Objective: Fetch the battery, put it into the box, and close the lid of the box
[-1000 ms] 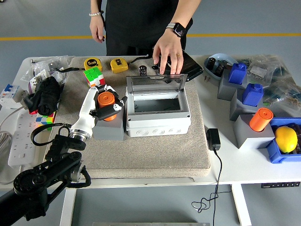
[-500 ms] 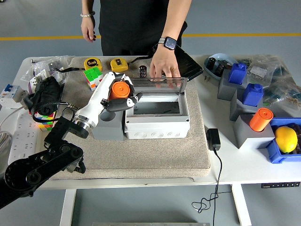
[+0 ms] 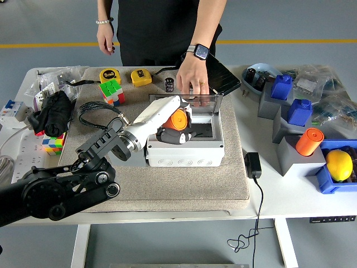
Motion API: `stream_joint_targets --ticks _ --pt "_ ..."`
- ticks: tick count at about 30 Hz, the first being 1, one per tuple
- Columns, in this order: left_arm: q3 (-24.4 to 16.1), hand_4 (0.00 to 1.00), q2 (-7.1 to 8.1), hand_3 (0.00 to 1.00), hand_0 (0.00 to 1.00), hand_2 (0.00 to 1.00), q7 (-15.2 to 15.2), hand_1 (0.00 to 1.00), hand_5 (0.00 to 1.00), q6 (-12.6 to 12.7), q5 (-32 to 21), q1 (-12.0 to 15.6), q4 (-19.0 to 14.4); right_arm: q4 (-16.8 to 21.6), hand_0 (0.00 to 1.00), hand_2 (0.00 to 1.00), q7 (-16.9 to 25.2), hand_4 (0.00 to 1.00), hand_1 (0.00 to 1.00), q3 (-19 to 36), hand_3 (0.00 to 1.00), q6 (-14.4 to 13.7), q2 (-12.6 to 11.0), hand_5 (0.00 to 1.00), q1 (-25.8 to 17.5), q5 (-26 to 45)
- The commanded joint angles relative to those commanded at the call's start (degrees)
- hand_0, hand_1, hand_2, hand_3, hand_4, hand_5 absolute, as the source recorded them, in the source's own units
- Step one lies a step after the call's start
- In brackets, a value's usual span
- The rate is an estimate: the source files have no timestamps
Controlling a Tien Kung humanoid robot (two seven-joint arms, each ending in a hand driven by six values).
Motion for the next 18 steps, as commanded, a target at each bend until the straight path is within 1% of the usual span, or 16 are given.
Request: stream_joint_targets --ticks 1,2,6,7,8,9,10,11,13,14,18 --pt "0.2 0.853 -0.53 0.311 0.206 0.191 0.4 0.179 0.002 -0.2 0.7 -0.4 0.2 0.0 0.596 0.593 0.0 0.935 0.608 -0.1 0.575 0.0 0.0 0.452 0.0 0.0" --pt "0.4 0.893 -1.09 0.32 0.211 0.193 0.8 0.178 0.021 -0.4 1.4 -0.7 0.4 -0.1 0.596 0.592 0.0 0.935 0.608 -0.1 0.575 0.0 0.0 0.451 0.0 0.1" --pt "1.6 0.893 -3.26 0.32 0.211 0.193 2.1 0.178 0.021 -0.6 4.3 -2.1 2.1 0.0 0.596 0.592 0.0 0.935 0.608 -0.4 0.575 0.0 0.1 0.451 0.0 0.2" --pt "2.3 0.893 -4.23 0.32 0.211 0.193 2.4 0.178 0.021 -0.8 5.5 -3.0 3.1 0.1 0.596 0.592 0.1 0.935 0.608 -0.5 0.575 0.0 0.1 0.451 0.1 0.2" --pt "2.8 0.935 -4.74 0.303 0.217 0.184 2.7 0.168 0.097 -1.0 6.1 -3.5 3.8 0.1 0.596 0.591 0.1 0.935 0.609 -0.5 0.575 0.0 0.1 0.451 0.1 0.2" --pt "3.4 0.935 -5.44 0.303 0.217 0.184 3.0 0.168 0.097 -1.2 6.8 -4.2 4.7 0.1 0.596 0.591 0.1 0.935 0.609 -0.6 0.575 0.0 0.1 0.451 0.1 0.3" --pt "3.6 0.935 -5.72 0.303 0.217 0.184 3.1 0.168 0.097 -1.3 7.1 -4.4 5.1 0.1 0.596 0.591 0.1 0.935 0.609 -0.6 0.575 0.0 0.1 0.451 0.1 0.3" --pt "4.3 0.935 -6.46 0.303 0.217 0.184 3.0 0.168 0.097 -1.5 7.3 -5.2 6.2 0.1 0.596 0.591 0.1 0.935 0.609 -0.6 0.575 0.0 0.1 0.451 0.2 0.3" --pt "5.3 0.935 -7.36 0.303 0.217 0.184 2.9 0.168 0.097 -1.7 7.7 -6.1 7.5 0.2 0.596 0.591 0.1 0.935 0.609 -0.6 0.575 0.0 0.1 0.451 0.2 0.2" --pt "5.7 0.979 -7.76 0.32 0.22 0.199 2.8 0.178 0.2 -1.8 7.9 -6.4 8.1 0.2 0.596 0.591 0.1 0.935 0.609 -0.6 0.575 0.0 0.1 0.452 0.2 0.2" --pt "7.0 0.979 -9.01 0.32 0.22 0.199 3.0 0.178 0.2 -2.7 8.6 -7.4 10.0 0.3 0.596 0.591 0.0 0.935 0.609 -0.5 0.575 -0.1 0.0 0.452 0.2 0.1"
